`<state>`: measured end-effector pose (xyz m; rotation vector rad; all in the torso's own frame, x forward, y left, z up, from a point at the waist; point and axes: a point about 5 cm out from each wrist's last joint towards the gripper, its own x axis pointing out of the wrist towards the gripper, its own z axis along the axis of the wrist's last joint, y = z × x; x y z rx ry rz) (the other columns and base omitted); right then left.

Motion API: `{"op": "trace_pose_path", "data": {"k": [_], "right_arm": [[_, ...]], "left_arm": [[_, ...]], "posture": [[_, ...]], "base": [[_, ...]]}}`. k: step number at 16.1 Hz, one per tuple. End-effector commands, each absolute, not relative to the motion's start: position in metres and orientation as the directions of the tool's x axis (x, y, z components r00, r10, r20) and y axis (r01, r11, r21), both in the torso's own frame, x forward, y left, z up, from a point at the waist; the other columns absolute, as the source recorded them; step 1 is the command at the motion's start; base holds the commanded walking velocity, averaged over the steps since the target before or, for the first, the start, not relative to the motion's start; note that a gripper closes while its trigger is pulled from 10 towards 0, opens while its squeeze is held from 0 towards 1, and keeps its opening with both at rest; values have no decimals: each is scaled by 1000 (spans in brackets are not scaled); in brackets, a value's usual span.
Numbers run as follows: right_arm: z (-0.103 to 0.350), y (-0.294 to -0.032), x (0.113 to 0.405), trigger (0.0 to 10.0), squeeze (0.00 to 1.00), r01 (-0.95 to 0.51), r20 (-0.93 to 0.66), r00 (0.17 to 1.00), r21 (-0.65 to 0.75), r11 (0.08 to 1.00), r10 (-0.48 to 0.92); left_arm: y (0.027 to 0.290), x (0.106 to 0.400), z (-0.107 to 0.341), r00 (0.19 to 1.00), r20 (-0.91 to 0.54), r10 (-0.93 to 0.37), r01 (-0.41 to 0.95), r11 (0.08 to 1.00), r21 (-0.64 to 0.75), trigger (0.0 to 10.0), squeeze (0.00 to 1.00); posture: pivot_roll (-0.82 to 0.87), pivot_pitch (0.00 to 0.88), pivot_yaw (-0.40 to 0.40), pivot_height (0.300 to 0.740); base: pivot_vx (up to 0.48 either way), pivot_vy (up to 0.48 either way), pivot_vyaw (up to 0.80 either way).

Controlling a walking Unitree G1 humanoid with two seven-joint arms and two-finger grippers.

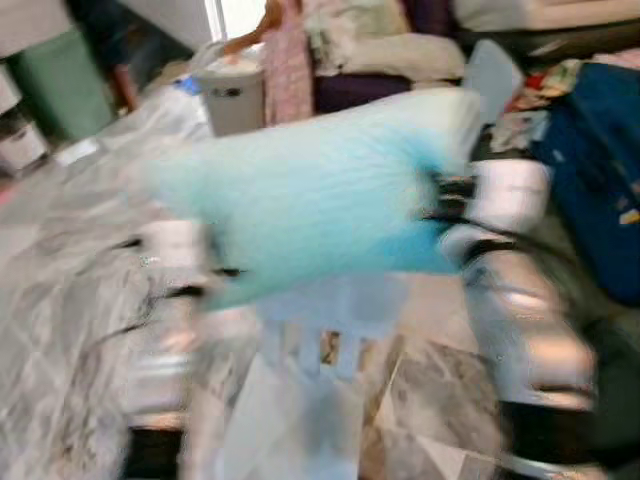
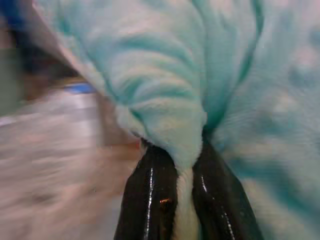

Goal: Move the pillow to the sofa

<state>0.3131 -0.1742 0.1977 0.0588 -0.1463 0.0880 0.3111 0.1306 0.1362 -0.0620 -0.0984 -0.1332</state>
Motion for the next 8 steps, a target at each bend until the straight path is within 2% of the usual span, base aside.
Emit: {"op": "trace_pose_path", "data": {"k": [1, 8], "right_arm": [[202, -162, 315, 10000, 0, -130, 165, 979, 72, 989, 117], [199, -157, 312, 10000, 0, -155, 151, 978, 69, 985, 144]], "left_arm": [[144, 310, 137, 989, 103, -102, 106, 994, -35, 10000, 0], [140, 308, 137, 992, 77, -99, 103, 993, -49, 10000, 0]], "posture": [[-55, 0, 16, 740], [-53, 0, 6, 740]], "base": [[0, 0, 0], [0, 0, 0]]}}
